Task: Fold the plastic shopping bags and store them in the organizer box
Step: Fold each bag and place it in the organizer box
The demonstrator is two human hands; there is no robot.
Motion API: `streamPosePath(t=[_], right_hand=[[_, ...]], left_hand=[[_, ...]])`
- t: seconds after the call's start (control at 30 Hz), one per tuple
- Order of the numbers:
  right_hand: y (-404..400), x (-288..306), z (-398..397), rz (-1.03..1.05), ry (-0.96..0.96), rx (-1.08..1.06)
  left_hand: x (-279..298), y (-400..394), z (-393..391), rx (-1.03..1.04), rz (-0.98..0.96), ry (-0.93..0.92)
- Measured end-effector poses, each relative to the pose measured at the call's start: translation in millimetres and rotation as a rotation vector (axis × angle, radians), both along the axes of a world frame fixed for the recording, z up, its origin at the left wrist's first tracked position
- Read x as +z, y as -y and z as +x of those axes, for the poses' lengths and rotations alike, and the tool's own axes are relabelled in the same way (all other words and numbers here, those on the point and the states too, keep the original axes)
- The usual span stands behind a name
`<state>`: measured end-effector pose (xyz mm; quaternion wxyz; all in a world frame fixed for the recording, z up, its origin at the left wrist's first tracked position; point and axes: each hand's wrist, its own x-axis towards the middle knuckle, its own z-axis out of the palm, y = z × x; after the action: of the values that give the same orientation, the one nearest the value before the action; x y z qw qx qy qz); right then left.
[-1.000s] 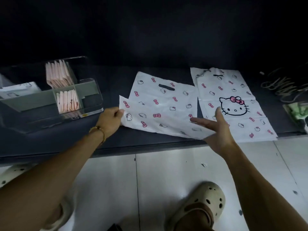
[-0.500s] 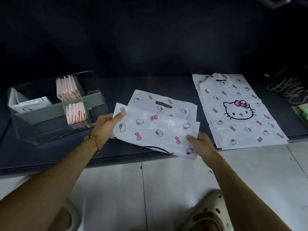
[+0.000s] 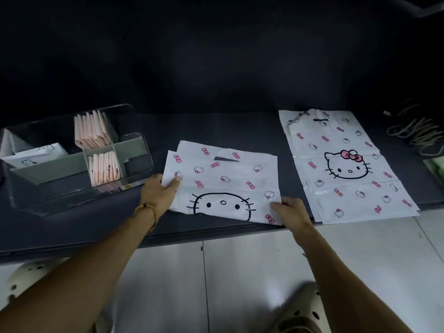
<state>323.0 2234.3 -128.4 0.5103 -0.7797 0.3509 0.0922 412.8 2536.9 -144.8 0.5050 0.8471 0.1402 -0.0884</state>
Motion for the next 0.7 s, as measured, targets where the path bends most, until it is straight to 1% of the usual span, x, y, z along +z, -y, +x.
streamPosePath(t=[0.07, 0.1, 0.13, 0.17, 0.27, 0.37, 0.5, 0.6, 0.7], right_hand=[[-3.2, -0.9, 3.5, -0.055, -0.016, -0.021], [-4.3, -2.2, 5.0, -0.083, -0.024, -0.026], [-4.5, -3.9, 6.0, -0.106, -0.028, -0.023], [-4.3, -5.5, 6.8, -0.126, -0.03, -0.013], [-2.2, -8.9, 8.7, -0.188, -0.031, 0.017], [-2.0, -11.3, 8.7, -0.301, -0.001, 0.049], [-5.4, -13.8, 11.2, -0.454, 0.011, 0.099], [-4.1, -13.5, 16.5, -0.504, -0.016, 0.129], [-1.0, -14.5, 20.8, -0.522, -0.03, 0.127]], left_hand=[[-0.2, -2.9, -0.9, 0.038, -0.145, -0.049], [-0.4, -3.7, -2.4, 0.041, -0.191, -0.064], [-0.9, -4.5, -4.2, 0.025, -0.189, -0.066], [-1.0, -5.4, -5.2, -0.01, -0.137, -0.053], [-1.2, -3.5, -4.0, -0.131, 0.127, -0.006], [-2.2, 2.1, 1.3, -0.178, 0.317, -0.041], [-1.6, 8.5, 2.6, -0.206, 0.494, -0.071], [-2.3, 10.1, 2.4, -0.224, 0.616, -0.034], [-3.4, 8.9, 2.7, -0.234, 0.7, -0.023]])
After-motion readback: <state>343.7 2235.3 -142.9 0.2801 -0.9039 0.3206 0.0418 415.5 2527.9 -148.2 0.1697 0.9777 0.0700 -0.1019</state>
